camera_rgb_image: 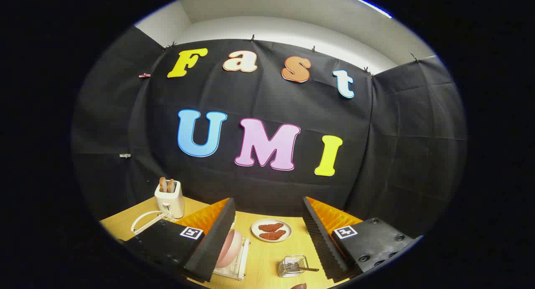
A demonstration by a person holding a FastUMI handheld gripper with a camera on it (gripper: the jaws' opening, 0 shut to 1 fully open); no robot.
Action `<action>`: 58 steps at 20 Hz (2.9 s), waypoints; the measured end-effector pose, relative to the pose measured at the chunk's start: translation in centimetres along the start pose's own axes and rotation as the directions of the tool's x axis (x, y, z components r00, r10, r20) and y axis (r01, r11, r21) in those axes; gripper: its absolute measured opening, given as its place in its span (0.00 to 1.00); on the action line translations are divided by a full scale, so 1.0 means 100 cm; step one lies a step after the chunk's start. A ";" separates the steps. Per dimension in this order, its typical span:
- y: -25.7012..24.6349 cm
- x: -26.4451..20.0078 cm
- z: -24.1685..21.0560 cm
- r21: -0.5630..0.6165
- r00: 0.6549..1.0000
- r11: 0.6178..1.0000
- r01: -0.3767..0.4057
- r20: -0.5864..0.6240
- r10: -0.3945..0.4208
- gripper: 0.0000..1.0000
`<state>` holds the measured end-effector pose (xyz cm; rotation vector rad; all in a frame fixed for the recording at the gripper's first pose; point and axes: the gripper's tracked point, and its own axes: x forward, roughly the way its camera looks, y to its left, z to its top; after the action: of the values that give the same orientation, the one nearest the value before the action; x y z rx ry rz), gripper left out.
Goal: Take the plate from the dish rack, then take the spoon from the basket and place it into the plate.
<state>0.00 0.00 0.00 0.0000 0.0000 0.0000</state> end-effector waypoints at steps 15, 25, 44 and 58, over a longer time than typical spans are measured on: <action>0.011 -0.004 -0.007 0.015 0.999 1.000 -0.009 -0.036 0.009 0.97; 0.050 0.041 -0.123 0.140 0.878 0.989 -0.050 -0.466 0.110 0.98; 0.098 0.095 -0.285 0.057 0.537 0.996 0.073 -0.844 0.009 0.31; 0.080 0.061 -0.205 0.268 0.644 0.960 0.083 -0.749 0.154 0.29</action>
<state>6.09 8.03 -20.55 0.2911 0.8729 0.0410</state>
